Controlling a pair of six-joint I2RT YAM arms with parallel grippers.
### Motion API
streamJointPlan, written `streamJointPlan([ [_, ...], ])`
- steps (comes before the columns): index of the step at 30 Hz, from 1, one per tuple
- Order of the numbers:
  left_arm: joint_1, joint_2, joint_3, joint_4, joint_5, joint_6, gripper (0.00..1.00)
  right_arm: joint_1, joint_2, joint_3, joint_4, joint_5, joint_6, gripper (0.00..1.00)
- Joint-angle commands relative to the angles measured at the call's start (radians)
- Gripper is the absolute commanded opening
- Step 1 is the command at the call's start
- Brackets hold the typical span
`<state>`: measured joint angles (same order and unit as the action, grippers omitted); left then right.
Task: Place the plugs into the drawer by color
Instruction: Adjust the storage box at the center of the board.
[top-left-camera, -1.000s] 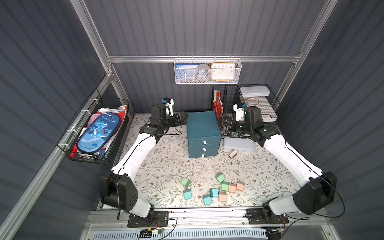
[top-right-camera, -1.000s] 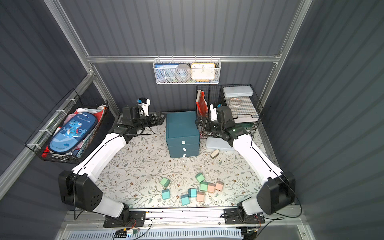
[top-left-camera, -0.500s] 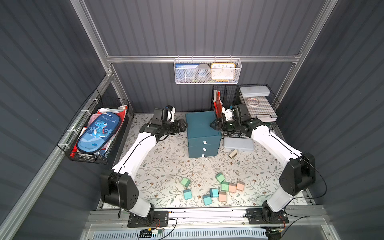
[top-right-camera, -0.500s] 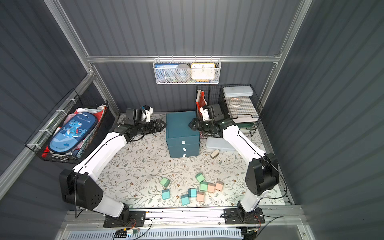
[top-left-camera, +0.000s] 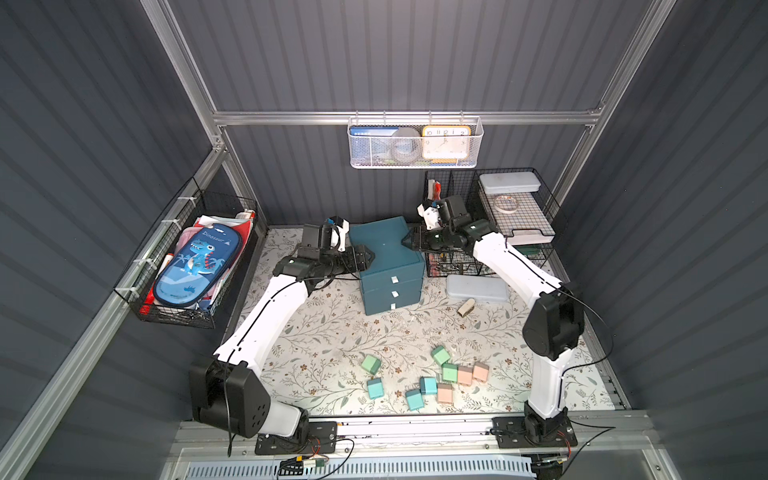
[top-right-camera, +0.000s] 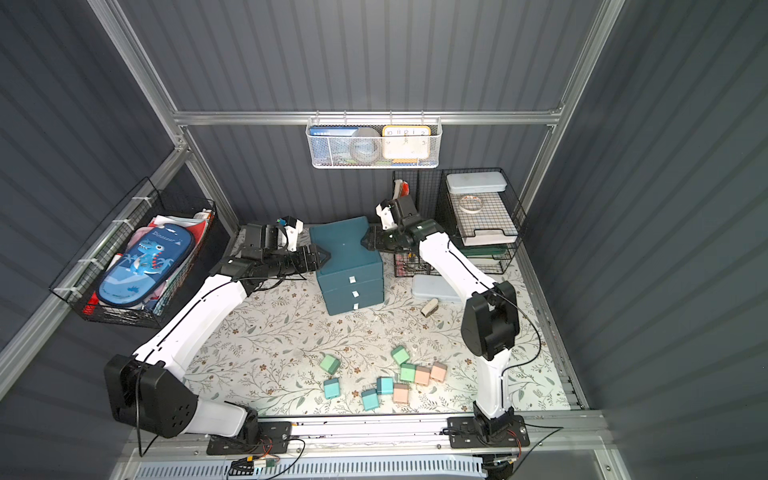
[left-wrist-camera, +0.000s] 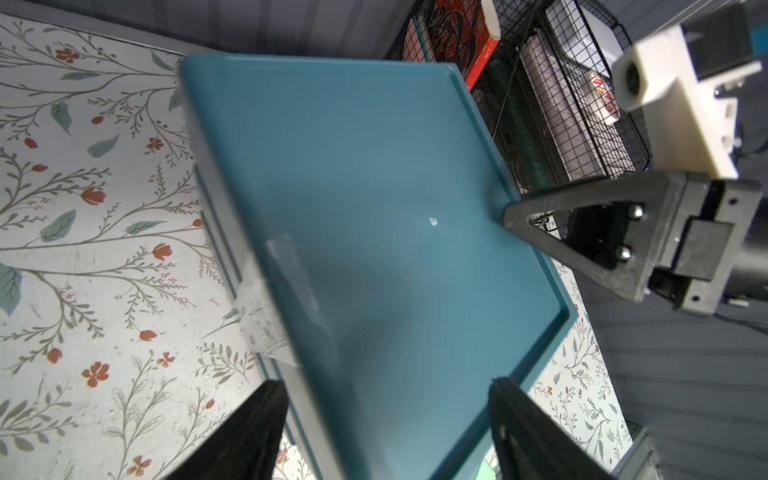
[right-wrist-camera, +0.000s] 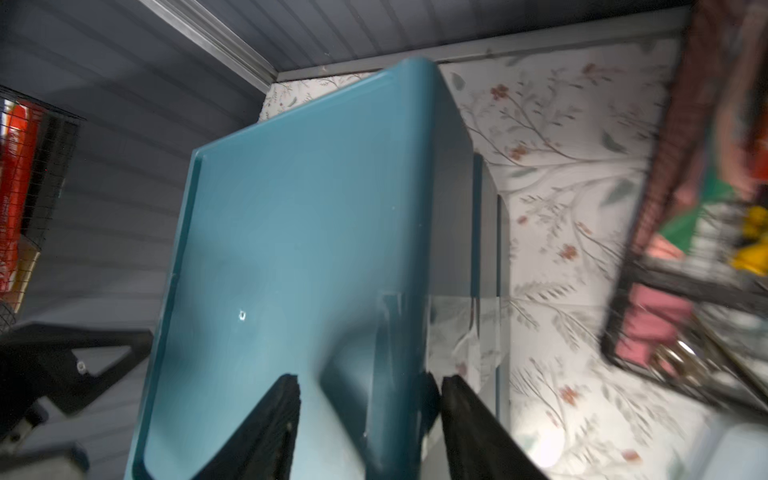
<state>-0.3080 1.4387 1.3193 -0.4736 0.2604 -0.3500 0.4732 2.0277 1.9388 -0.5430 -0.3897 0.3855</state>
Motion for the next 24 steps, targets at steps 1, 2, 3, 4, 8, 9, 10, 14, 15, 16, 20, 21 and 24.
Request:
streamJointPlan([
  [1, 0.000, -0.073, -0.003, -0.058, -0.057, 0.020, 0.83, 0.049, 0.105, 0.166, -0.024, -0.039, -0.006, 0.57],
  [2, 0.000, -0.088, -0.001, -0.073, -0.089, 0.018, 0.84, 0.056, 0.152, 0.247, -0.047, -0.040, -0.006, 0.56],
  [3, 0.001, -0.104, -0.001, -0.086, -0.116, 0.015, 0.85, 0.058, 0.190, 0.318, -0.072, -0.038, -0.010, 0.56],
  [4, 0.001, -0.117, -0.003, -0.094, -0.137, 0.013, 0.85, 0.058, 0.219, 0.384, -0.103, -0.032, -0.013, 0.56],
  [8, 0.001, -0.157, -0.030, -0.110, -0.161, 0.002, 0.88, 0.053, 0.237, 0.529, -0.188, 0.050, -0.050, 0.58],
  [9, 0.001, -0.158, -0.037, -0.114, -0.159, -0.001, 0.88, 0.050, 0.213, 0.520, -0.193, 0.075, -0.059, 0.59],
  [10, 0.001, -0.158, -0.041, -0.120, -0.157, -0.001, 0.89, 0.049, 0.189, 0.503, -0.196, 0.095, -0.067, 0.59],
  [14, 0.001, -0.172, -0.057, -0.126, -0.158, -0.004, 0.90, 0.042, 0.018, 0.302, -0.124, 0.192, -0.054, 0.60],
  [15, 0.001, -0.176, -0.058, -0.126, -0.153, -0.004, 0.91, 0.042, -0.034, 0.225, -0.081, 0.195, -0.039, 0.60],
  [16, 0.001, -0.182, -0.061, -0.126, -0.145, -0.004, 0.91, 0.043, -0.090, 0.134, -0.029, 0.192, -0.016, 0.60],
  [20, 0.001, -0.183, -0.086, -0.121, -0.075, 0.012, 0.93, 0.043, -0.256, -0.151, 0.135, 0.152, 0.067, 0.60],
  [21, 0.001, -0.180, -0.096, -0.114, -0.054, 0.013, 0.93, 0.045, -0.278, -0.194, 0.158, 0.114, 0.083, 0.60],
  [24, 0.001, -0.169, -0.128, -0.088, -0.024, 0.000, 0.93, 0.050, -0.322, -0.304, 0.221, 0.062, 0.118, 0.61],
])
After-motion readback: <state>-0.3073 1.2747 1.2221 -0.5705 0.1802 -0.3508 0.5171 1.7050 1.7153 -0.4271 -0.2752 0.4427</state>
